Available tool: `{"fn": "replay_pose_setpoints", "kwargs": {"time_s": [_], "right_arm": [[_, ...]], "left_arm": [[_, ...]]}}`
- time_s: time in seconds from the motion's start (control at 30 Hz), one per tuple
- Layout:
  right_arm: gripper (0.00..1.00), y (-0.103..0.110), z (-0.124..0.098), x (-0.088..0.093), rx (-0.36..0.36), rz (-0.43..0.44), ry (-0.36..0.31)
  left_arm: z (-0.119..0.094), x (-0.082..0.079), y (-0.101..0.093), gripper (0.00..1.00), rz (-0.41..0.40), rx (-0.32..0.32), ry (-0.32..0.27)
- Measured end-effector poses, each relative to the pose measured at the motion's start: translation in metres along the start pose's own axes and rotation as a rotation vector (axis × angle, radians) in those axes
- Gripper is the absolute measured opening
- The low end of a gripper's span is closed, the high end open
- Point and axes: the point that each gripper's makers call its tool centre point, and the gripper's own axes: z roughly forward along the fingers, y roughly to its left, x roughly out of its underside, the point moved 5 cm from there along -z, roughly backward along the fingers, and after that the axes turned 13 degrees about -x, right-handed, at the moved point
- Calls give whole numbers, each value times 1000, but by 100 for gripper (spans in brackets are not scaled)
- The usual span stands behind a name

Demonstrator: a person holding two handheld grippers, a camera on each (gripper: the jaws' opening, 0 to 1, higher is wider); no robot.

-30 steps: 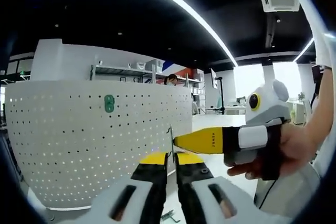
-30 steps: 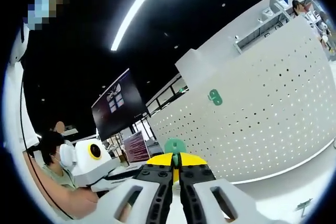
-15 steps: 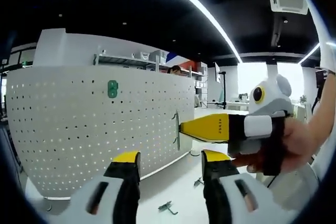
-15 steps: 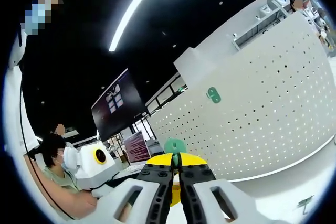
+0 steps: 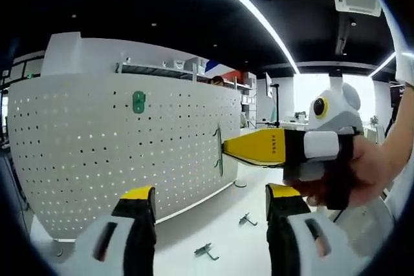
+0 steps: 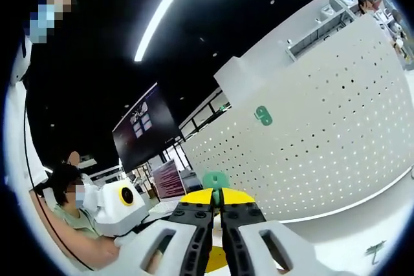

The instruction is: Insert the hook assembly into the mounting plate slot until the hook locks in place.

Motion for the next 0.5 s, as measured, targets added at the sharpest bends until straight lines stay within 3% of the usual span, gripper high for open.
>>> {"fn": "replay_pose_setpoints", "kwargs": {"time_s": [0.33, 0.5], "right_arm": [[0, 3, 1, -3, 6, -57, 31], [0, 1, 1, -6, 24, -139, 64]], "left_arm": [[0, 1, 2, 70, -1, -9, 5], [-1, 3, 4, 69, -3, -12, 9]]}}
